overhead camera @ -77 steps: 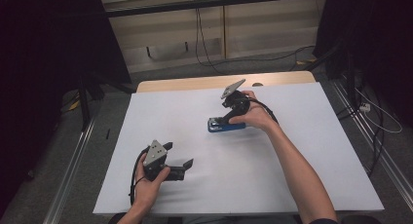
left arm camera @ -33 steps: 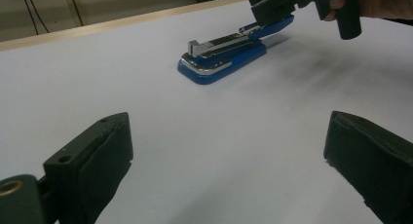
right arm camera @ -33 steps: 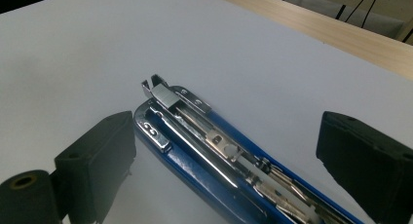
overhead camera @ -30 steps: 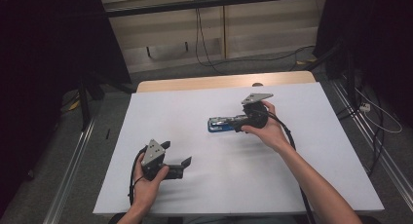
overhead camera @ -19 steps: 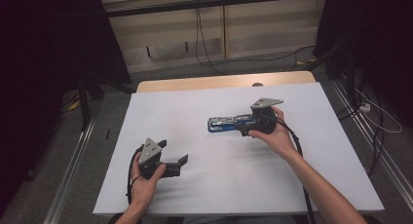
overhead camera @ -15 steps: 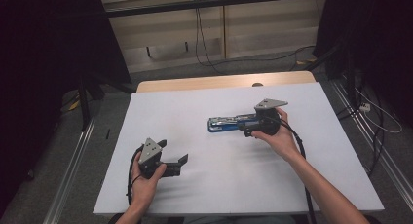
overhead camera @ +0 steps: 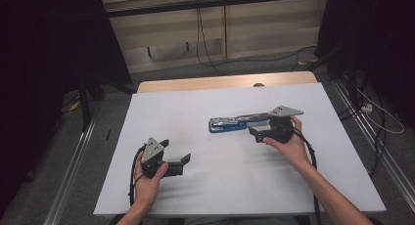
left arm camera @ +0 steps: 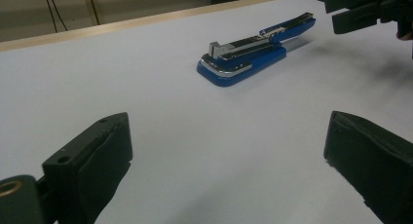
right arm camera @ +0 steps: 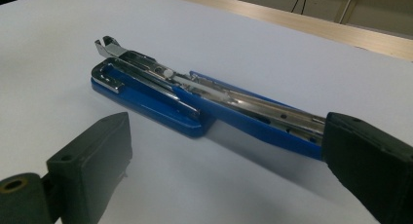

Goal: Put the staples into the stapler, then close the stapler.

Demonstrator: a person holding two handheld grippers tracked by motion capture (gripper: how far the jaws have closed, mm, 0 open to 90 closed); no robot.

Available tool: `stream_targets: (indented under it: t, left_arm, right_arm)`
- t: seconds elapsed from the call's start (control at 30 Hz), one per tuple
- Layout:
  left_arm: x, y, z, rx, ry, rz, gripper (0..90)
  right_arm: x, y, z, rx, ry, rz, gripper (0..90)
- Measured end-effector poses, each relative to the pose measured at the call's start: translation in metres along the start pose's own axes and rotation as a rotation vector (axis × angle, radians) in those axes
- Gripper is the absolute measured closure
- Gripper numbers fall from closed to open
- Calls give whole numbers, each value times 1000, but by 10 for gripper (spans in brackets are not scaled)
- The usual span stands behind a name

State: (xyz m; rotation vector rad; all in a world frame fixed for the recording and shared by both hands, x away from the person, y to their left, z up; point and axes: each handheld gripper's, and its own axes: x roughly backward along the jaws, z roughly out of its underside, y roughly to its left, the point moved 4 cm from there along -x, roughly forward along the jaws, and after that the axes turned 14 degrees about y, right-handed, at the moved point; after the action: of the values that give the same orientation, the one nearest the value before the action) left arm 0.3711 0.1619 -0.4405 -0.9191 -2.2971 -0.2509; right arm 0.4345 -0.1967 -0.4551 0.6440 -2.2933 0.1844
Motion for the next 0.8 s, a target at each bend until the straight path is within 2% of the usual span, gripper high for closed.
stream_targets:
  t: [0.17,0.3,0.43,0.63,0.8]
  left_arm:
    - [3,0,2,-7,6,-1,38]
    - [3,0,3,16,3,18,38]
    - [3,3,4,3,21,-9,37]
    - [2,6,5,8,28,-27,35]
    - [-3,13,0,16,18,-44,38]
  right_arm:
    - [7,-4,3,-4,-6,12,49]
    - [13,-13,4,-28,-19,26,44]
    - [18,-21,8,-40,-17,40,34]
    - [22,-31,14,-65,-25,50,32]
    - [19,-34,19,-76,-19,53,81]
